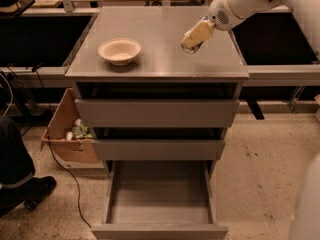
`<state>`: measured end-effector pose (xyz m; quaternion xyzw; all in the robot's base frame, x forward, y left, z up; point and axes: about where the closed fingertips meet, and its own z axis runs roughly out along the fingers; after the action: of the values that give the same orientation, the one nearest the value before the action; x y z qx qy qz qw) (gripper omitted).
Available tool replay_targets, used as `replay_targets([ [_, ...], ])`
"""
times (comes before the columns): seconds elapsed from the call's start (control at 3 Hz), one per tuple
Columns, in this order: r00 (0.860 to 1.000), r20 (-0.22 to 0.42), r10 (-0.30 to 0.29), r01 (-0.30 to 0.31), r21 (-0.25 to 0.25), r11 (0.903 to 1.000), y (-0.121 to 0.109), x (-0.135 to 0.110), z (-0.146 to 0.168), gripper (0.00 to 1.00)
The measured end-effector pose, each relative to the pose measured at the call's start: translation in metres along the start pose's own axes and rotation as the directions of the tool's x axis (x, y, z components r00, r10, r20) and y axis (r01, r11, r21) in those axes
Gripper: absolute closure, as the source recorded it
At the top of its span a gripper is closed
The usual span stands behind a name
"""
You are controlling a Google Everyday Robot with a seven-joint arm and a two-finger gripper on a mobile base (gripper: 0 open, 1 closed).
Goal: Place redbull can into bottom drawer
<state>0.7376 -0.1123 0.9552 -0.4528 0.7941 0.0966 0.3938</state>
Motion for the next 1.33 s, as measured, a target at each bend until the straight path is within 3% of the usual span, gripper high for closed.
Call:
replay_targets([
  [0.33, 0.998, -0.03, -0.047, 0.045, -0.063, 0.997, 0.051, 0.019, -0.043, 1.0],
  [0.67, 0.997, -0.063, -0.048, 0.041, -0.105, 0.9937, 0.092, 0.043, -0.075, 1.0],
  [1.0, 0.997, -0.063, -0.048, 0.041, -0.105, 0.9937, 0.092, 0.043, -0.075, 1.0],
  [1.33, 0.993, -0.087, -0.075, 0.064, -0.123, 0.9903, 0.107, 0.06, -0.074, 1.0],
])
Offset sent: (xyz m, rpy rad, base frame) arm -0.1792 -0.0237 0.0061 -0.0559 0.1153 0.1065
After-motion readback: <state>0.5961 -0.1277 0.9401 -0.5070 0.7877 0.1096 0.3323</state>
